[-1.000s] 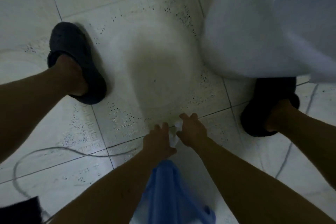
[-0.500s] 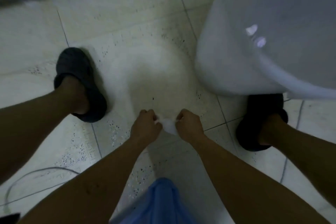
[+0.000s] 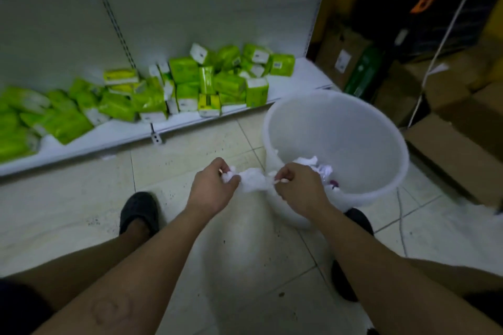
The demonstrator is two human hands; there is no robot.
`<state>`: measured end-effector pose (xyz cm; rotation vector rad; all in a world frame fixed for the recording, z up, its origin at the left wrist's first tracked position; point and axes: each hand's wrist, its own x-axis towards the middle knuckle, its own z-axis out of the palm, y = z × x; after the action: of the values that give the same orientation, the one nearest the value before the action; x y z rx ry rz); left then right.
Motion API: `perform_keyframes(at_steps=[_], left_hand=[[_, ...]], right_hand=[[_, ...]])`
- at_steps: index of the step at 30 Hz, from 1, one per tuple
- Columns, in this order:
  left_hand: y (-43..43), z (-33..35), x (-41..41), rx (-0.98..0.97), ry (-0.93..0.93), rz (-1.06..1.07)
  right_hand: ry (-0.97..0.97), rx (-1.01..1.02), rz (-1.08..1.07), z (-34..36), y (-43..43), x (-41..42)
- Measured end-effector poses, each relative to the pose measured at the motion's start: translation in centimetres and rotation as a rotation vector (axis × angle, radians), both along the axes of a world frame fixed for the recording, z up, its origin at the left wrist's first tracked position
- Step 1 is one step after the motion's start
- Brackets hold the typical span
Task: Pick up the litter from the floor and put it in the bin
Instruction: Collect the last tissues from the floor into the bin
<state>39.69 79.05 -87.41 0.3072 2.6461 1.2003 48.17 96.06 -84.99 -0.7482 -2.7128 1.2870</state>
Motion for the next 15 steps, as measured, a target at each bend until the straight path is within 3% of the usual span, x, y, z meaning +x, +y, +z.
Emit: perform_keyframes(at_steps=[7, 15], left_hand=[[4.8, 6.5, 0.0, -0.003, 0.132, -0.091], [13.9, 7.0, -0.3, 0.005, 0.185, -0.163]], right_hand=[[0.096, 0.095, -0.151, 6.4, 6.7, 2.1], [0.057, 0.051, -0.287, 4.6, 12.9, 2.7]])
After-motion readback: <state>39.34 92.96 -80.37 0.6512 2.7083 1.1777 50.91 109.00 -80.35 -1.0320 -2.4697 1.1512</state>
